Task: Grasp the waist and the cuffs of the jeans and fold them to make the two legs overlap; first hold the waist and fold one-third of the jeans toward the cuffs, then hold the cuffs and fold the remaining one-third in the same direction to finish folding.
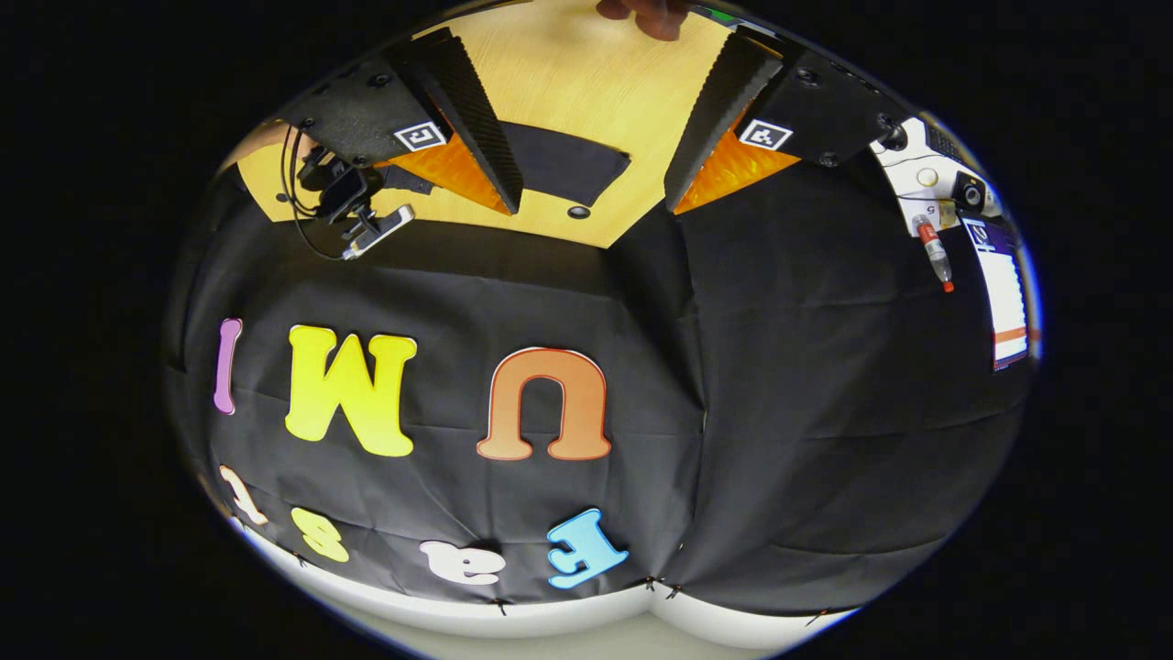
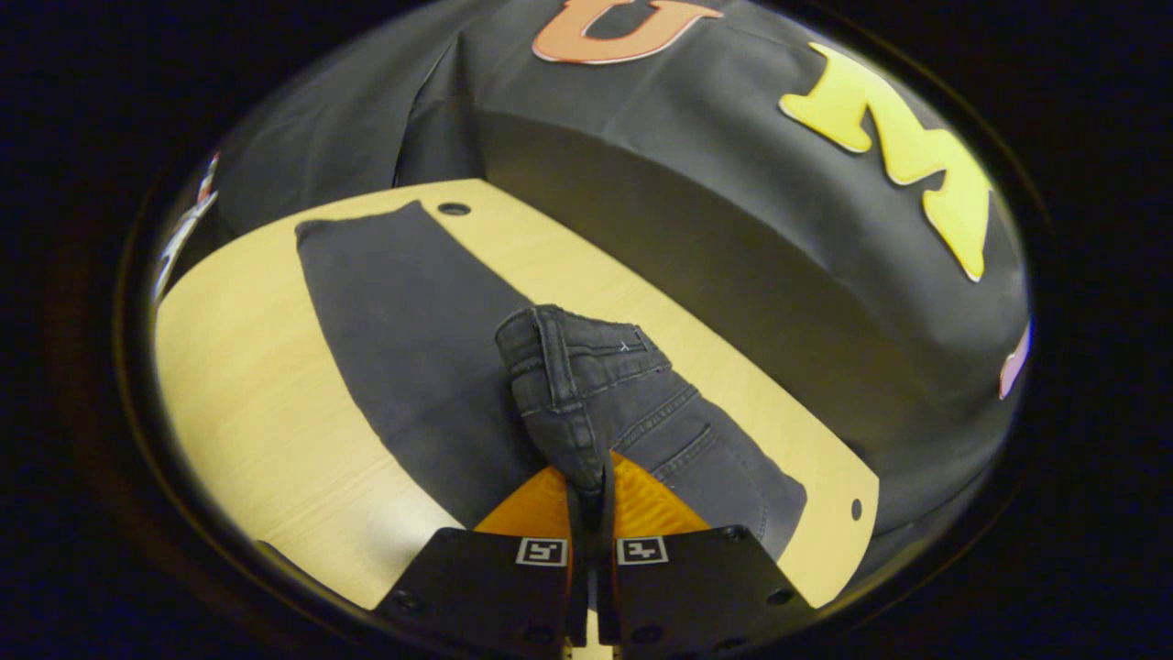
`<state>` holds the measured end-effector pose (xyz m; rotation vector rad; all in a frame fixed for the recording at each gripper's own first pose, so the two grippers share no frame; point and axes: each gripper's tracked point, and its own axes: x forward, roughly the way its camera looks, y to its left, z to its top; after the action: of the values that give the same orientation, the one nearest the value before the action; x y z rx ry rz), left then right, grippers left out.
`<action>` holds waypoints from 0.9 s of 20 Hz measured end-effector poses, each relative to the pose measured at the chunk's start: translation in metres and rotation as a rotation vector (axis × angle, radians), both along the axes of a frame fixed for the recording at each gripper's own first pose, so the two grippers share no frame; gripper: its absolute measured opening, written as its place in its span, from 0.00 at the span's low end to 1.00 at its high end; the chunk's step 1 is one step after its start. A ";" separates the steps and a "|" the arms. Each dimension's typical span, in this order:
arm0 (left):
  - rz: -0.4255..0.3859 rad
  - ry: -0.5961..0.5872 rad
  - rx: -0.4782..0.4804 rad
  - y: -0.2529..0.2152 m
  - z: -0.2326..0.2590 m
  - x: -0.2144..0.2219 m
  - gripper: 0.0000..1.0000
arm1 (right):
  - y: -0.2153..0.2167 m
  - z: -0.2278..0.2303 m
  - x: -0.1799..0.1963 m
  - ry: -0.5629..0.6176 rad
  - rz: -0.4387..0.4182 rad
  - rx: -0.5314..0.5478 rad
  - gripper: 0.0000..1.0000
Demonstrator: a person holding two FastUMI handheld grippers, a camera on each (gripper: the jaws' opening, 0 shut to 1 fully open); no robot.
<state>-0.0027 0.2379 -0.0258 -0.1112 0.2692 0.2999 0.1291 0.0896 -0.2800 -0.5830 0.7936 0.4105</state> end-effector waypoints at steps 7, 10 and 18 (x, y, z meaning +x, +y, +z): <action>0.004 -0.010 -0.030 0.003 -0.007 0.008 1.00 | 0.001 -0.016 -0.014 0.027 0.133 -0.093 0.06; -0.013 -0.021 -0.058 0.000 -0.009 0.022 1.00 | 0.009 -0.020 -0.023 0.096 0.155 -0.022 0.47; -0.019 0.087 -0.587 -0.006 -0.105 0.082 0.99 | 0.000 0.042 -0.016 0.096 0.046 0.274 0.96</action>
<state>0.0789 0.2317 -0.1306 -0.6753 0.4391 0.1991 0.1133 0.0894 -0.2380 -0.3281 0.8003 0.5828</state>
